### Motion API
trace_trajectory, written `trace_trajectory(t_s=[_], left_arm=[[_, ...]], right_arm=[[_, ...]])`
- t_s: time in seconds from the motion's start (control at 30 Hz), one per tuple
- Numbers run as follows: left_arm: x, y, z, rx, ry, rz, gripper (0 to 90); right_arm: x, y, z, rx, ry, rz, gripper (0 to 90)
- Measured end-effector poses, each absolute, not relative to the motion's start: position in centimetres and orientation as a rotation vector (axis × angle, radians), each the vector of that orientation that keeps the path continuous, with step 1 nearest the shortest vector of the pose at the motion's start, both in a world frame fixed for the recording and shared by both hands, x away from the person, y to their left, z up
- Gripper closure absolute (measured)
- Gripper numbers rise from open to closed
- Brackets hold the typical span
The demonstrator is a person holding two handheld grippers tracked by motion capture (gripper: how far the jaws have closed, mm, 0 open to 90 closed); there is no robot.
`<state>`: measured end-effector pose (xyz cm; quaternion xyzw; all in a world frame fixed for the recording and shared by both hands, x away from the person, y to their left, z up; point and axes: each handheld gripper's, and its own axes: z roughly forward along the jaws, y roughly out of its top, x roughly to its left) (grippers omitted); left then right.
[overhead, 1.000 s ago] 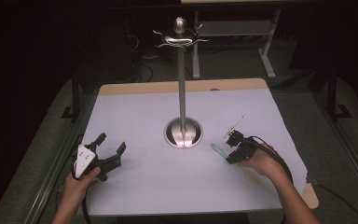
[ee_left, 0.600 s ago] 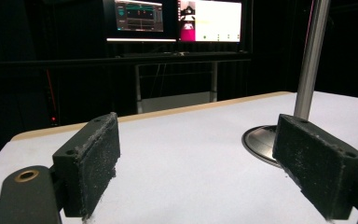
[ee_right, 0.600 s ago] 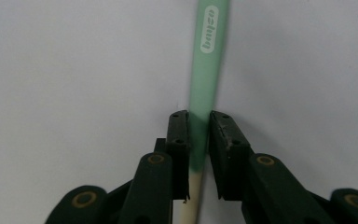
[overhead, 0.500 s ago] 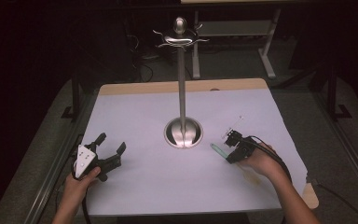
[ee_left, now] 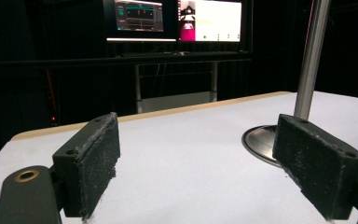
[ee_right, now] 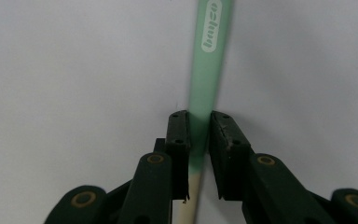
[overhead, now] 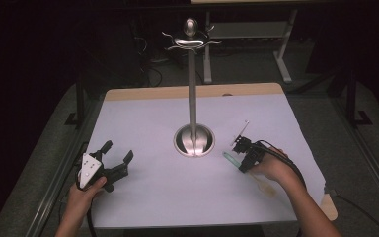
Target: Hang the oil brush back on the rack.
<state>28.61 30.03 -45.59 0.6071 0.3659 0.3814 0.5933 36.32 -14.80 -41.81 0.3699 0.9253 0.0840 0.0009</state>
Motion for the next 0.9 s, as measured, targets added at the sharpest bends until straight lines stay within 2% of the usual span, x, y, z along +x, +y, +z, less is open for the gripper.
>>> trace_trajectory(t_s=[0.47, 0.9], left_arm=[[28.6, 30.0, -45.6, 1.411, 0.851, 0.887, 14.5], [28.6, 30.0, -45.6, 1.411, 0.851, 0.886, 14.5]], right_arm=[[36.4, -14.7, -41.8, 1.176, 2.9, 0.245, 79.7], [36.1, -16.2, -40.9, 1.187, 2.85, 0.456, 79.7]])
